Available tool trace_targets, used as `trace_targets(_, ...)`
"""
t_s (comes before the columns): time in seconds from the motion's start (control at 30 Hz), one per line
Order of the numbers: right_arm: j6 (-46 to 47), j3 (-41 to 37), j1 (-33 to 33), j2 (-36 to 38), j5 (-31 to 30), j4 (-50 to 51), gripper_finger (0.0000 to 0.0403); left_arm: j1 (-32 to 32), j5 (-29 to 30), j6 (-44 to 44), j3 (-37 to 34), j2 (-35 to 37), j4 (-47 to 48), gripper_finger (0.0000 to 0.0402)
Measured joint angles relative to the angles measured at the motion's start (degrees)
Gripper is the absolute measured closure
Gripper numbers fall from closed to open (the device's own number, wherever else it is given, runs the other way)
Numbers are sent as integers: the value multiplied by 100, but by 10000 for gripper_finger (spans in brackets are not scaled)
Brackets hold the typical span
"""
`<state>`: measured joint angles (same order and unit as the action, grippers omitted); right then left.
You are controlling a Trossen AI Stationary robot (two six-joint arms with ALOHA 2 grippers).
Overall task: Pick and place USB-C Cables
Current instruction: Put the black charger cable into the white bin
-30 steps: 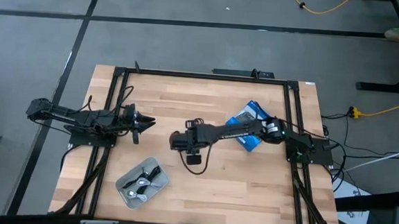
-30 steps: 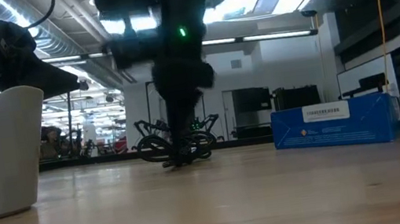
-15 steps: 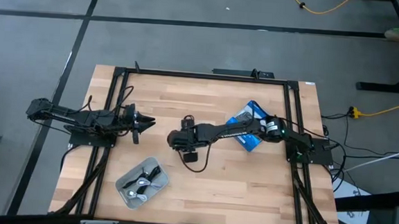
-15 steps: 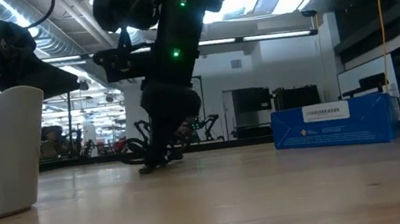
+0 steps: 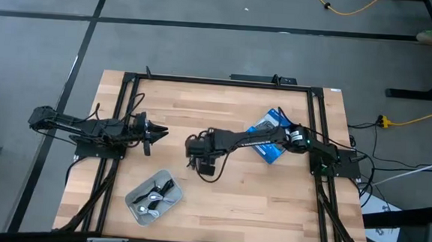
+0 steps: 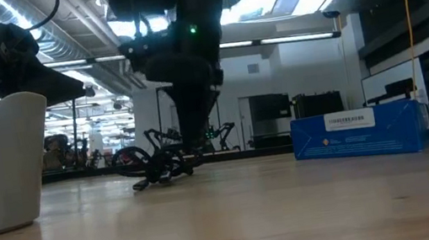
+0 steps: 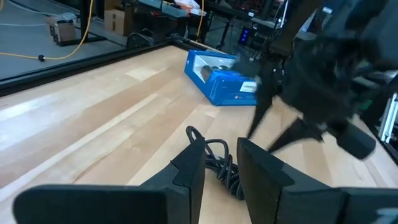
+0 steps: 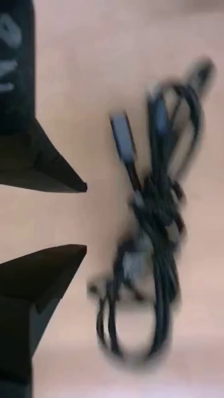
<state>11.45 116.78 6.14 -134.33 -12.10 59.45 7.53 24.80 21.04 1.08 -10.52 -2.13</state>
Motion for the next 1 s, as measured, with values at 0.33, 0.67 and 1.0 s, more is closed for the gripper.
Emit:
trace_targets(0.33,-1658,569,-40,9,-865,-480,254,0,2,-32,0,-5,0,315)
trace_targets(0.67,-1467,107,-399,-13,-32,-903,254,0,-1,-24,0,-5,0,315)
trace_targets(1.0,-1437,-592,-420,-6,125,-1420,254,1,-1,-57,0,-5,0,315)
